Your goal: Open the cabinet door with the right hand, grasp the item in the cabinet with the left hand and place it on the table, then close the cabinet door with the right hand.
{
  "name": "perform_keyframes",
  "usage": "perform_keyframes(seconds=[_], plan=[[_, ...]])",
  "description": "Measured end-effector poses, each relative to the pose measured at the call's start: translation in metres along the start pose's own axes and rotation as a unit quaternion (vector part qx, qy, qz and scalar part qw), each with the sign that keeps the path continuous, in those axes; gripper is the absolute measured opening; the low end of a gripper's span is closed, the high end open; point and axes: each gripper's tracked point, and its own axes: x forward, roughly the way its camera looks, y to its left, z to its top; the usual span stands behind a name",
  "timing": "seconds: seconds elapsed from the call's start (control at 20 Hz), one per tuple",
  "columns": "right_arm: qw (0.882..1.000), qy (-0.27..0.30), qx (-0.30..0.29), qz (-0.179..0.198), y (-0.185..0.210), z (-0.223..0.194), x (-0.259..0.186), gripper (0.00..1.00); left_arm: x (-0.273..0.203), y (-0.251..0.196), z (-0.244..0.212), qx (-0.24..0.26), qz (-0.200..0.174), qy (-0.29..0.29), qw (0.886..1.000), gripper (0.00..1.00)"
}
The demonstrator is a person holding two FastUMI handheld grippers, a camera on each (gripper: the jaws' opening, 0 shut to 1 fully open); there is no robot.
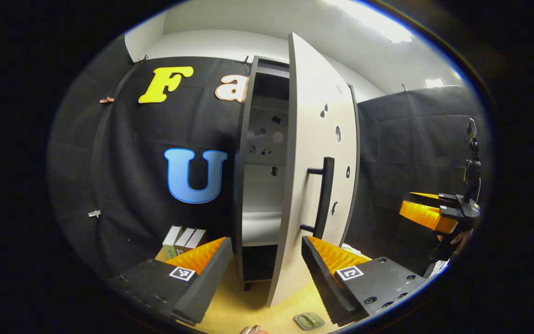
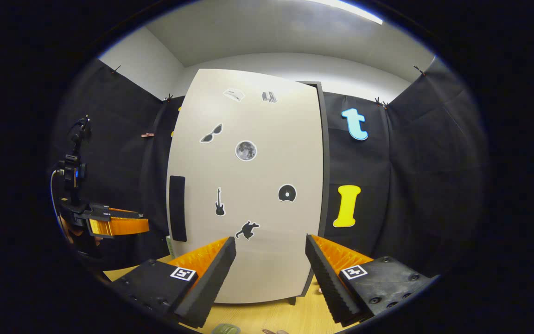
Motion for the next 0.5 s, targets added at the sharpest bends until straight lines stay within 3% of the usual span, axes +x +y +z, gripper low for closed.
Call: perform_keyframes(seconds=[0.2, 0.5], plan=[[1.000, -0.011, 0.003, 0.001, -0.004, 0.006, 0.001, 0.97, 0.002, -0.008, 0.007, 0.004, 0.003, -0.007, 1.000, 0.95], [1.000, -0.013, 0.004, -0.004, -0.006, 0.009, -0.001, 0.98, 0.001, -0.040, 0.013, 0.005, -0.034, -0.019, 0.999, 0.95]])
